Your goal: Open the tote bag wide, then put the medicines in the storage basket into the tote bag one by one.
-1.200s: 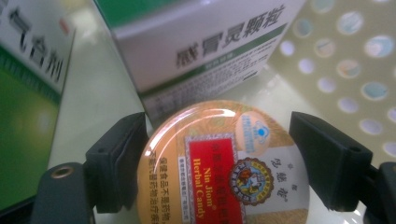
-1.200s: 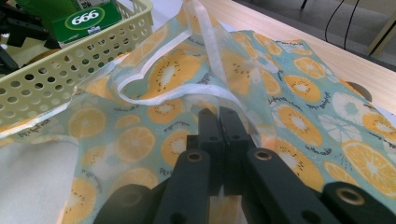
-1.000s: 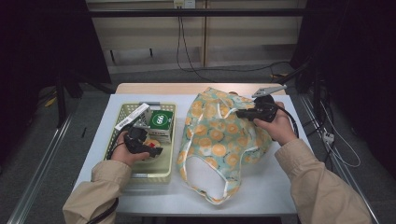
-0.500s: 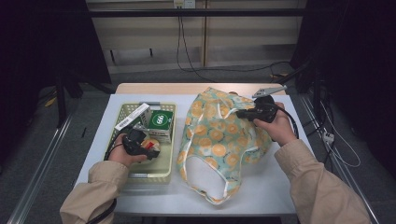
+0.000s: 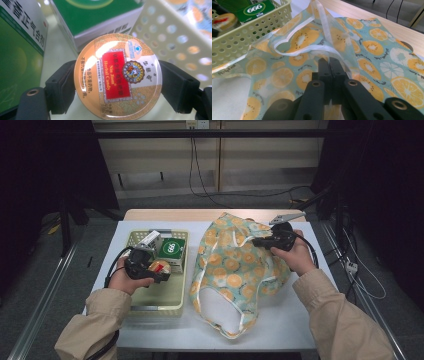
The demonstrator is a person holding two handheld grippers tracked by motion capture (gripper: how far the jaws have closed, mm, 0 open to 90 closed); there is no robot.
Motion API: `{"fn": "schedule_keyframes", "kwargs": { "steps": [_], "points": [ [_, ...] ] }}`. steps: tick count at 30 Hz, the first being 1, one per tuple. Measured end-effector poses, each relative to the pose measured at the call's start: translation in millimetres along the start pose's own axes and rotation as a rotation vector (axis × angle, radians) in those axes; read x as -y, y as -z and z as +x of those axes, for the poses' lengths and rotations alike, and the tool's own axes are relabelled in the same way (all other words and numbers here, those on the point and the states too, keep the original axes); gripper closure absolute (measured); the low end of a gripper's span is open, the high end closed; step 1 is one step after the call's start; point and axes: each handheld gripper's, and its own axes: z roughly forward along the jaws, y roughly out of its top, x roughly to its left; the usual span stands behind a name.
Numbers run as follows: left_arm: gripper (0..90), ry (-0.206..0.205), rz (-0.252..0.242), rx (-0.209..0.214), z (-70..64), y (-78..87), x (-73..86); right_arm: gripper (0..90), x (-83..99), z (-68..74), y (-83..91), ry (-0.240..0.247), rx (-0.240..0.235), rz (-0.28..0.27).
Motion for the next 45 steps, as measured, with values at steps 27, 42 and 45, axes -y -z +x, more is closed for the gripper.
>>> {"fn": "schedule_keyframes", "kwargs": {
  "steps": [27,42,45],
  "points": [
    [20.8,-0.069,-0.129,0.116,-60.7,5.2,-56.7,90.0,-9.6,0.5,-7.9,-0.008,-0.014,-0.006],
    [20.8,-0.074,-0.181,0.176,-85.9,-20.7,-74.9,90.0,-8.0,2.3,-7.8,-0.007,-0.018,0.000],
    [20.7,-0.094,-0.169,0.189,-92.3,-26.9,-78.7,90.0,-7.6,2.4,-7.5,-0.007,-0.019,0.001]
  ]
}}
